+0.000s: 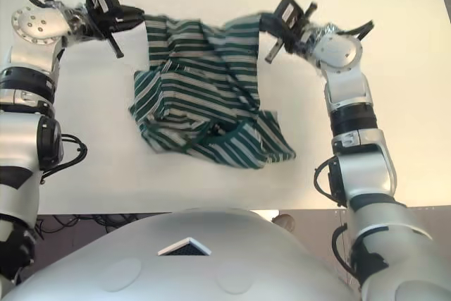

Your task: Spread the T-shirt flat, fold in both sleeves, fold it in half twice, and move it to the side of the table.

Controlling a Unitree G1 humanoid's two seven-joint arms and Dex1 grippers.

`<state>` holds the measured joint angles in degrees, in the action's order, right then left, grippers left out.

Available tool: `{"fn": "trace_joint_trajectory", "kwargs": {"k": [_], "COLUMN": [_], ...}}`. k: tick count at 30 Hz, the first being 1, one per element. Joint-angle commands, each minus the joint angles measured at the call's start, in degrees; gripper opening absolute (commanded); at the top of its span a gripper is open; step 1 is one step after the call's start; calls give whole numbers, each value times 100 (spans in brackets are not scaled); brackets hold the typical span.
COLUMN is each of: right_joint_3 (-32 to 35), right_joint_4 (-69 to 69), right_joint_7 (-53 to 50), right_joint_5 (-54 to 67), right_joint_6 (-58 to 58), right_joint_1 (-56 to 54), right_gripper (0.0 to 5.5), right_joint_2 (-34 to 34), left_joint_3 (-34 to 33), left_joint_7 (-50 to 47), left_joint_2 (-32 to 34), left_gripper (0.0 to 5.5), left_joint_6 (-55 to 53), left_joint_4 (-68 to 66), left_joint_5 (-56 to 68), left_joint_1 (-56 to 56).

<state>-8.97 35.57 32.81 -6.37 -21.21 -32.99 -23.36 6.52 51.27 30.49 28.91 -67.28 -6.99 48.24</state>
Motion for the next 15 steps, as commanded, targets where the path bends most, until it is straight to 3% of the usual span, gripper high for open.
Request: {"fn": "trace_joint_trajectory", "kwargs": {"k": [1, 8, 10, 13, 15], "right_joint_3": [-237, -724, -1184, -2541, -2809], "right_joint_4": [345, 2079, 2656, 3286, 3671], "right_joint_7": [-1464, -2940, -3819, -5371, -5455], "right_joint_5": [-1303, -2469, -3164, -4806, -5015], "right_joint_6": [-1022, -1390, -1175, -523, -374], "right_joint_1": [-534, -1251, -1652, -2042, -2072], "right_gripper": [0, 0, 0, 0, 0], "right_joint_2": [-358, -435, -405, -332, -173], "left_joint_3": [-77, 218, 595, 1444, 1695], "left_joint_7": [-491, -1879, -2734, -3804, -4145], "left_joint_2": [69, -225, -293, -400, -526], "left_gripper": [4, 4, 4, 4, 4], "left_joint_6": [298, 94, 113, -57, -232], "left_joint_4": [7, -426, -522, -709, -842], "left_joint_5": [-92, -719, -1277, -2337, -2644], "left_joint_1": [281, 697, 820, 788, 770]}}
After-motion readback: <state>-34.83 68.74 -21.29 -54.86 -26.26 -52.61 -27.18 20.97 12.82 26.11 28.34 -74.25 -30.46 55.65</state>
